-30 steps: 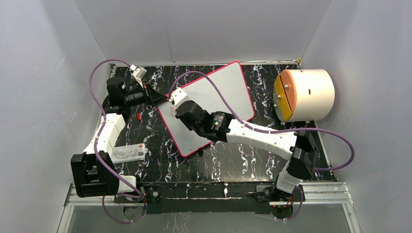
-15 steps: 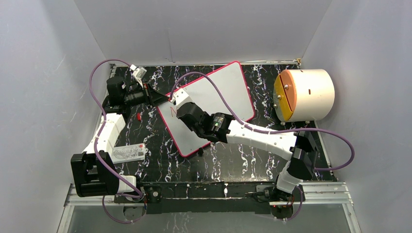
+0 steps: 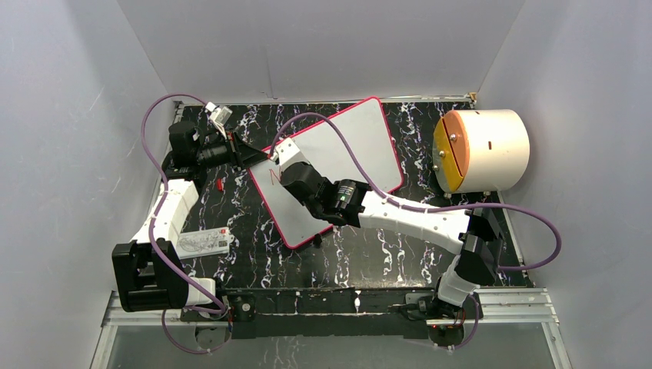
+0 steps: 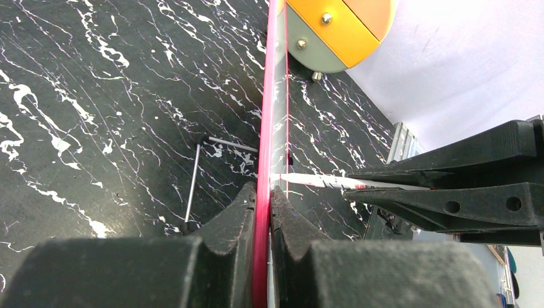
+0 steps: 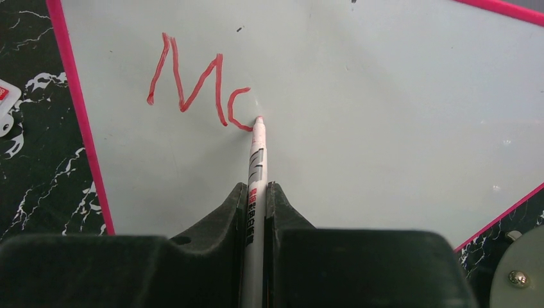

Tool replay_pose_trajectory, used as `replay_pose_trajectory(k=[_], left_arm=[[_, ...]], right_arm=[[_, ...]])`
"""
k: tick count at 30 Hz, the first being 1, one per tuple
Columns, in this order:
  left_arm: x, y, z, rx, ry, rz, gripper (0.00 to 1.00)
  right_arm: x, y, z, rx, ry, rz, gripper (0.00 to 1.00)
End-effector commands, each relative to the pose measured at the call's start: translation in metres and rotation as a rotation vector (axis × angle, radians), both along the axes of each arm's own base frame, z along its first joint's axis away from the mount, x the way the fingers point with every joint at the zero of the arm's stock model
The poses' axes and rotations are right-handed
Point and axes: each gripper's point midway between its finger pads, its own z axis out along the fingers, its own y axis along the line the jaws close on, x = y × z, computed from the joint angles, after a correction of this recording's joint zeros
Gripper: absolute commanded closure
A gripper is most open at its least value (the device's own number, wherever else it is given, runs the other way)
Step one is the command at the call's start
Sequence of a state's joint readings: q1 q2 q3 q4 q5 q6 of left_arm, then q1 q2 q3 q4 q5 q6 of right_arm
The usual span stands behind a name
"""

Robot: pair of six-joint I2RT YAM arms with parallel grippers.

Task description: Write a sentence on the whiteboard

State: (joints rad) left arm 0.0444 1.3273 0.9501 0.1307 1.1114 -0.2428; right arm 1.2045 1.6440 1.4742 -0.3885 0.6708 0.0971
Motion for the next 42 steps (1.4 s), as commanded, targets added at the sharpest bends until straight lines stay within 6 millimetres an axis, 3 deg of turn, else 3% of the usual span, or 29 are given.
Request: replay_pose_trajectory(k=[1, 42], left_arm=[[-0.014, -0.009, -0.027, 0.015, 0.105, -0.038, 1.00], [-0.014, -0.009, -0.027, 0.017, 0.105, -0.036, 1.00]], right_arm=[[0.014, 0.001, 0.021, 0.080, -0.063, -0.038, 1.00], [0.008, 0.018, 0.031, 0.147, -0.053, 0.041, 1.00]])
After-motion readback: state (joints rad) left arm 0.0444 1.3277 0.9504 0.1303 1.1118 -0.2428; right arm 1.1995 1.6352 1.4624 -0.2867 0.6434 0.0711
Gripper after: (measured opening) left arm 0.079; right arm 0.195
